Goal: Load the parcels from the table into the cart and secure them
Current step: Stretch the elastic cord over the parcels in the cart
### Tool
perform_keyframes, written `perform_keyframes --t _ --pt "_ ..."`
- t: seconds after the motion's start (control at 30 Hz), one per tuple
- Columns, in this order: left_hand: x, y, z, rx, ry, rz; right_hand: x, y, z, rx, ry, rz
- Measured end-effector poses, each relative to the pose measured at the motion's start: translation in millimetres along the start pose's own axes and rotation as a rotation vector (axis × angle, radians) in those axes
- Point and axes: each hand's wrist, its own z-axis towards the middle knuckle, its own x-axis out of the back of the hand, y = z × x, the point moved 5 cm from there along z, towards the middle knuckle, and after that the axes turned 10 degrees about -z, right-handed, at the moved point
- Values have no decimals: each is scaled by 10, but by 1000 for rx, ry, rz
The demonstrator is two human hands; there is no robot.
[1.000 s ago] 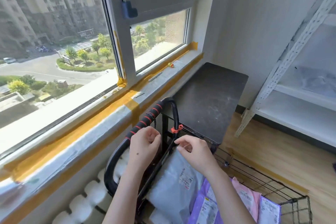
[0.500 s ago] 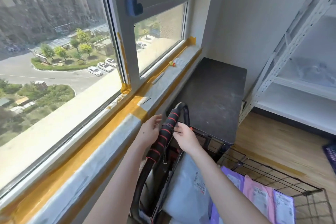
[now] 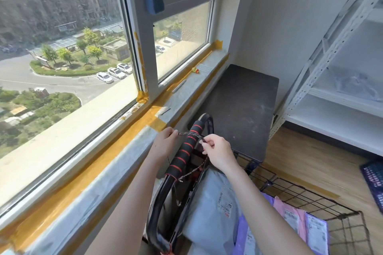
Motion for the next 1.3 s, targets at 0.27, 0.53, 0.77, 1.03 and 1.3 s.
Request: perform_keyframes --t 0.27,0.53,0.77,1.03,1.3 --pt "187 1261 -327 -399 57 -36 934 -466 -276 167 143 37" --pt "149 2450 -720 -749 29 -137 1761 -900 -573 324 331 90" --pt "-197 3255 -951 -809 -173 -475 1848 -1065 -713 399 449 230" --pt "-604 3634 -1233 -696 -504 -844 1778 -839 -969 337 317 431" --pt "-1121 3323 -1218 -590 -467 -719 1920 -172 -1346 129 350 791"
